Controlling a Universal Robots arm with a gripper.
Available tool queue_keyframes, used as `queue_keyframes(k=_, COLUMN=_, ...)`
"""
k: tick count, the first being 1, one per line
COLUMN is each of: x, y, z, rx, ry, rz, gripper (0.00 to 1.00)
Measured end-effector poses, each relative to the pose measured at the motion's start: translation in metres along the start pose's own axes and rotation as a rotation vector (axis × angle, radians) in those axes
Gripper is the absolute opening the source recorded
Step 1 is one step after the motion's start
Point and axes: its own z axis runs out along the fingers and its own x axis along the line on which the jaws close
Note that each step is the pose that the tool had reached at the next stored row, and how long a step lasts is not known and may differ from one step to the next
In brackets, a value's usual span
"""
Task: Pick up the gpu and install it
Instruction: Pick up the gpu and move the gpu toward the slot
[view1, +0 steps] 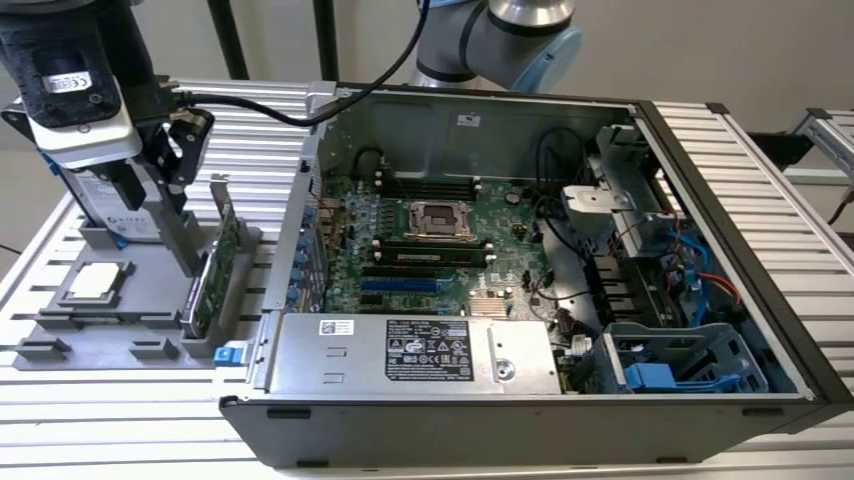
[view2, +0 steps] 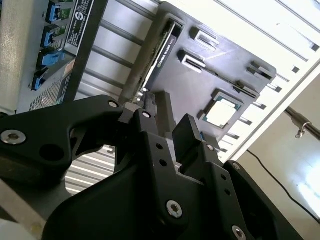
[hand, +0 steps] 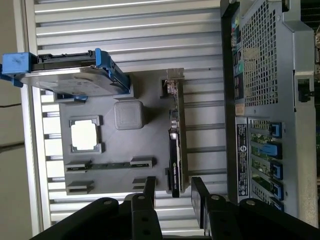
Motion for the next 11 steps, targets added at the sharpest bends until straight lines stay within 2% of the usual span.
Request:
queue_keyframes(k=5, x=0.0000, y=-0.0001, z=0.0018, rx=-0.0001, ry=-0.0001, rz=0.000, gripper=1.00)
queue_keyframes(k=11, x=-0.0002, y=-0.0002, z=0.0070, rx=0.0002, ry=0.0001, rz=0.000, gripper=1.00)
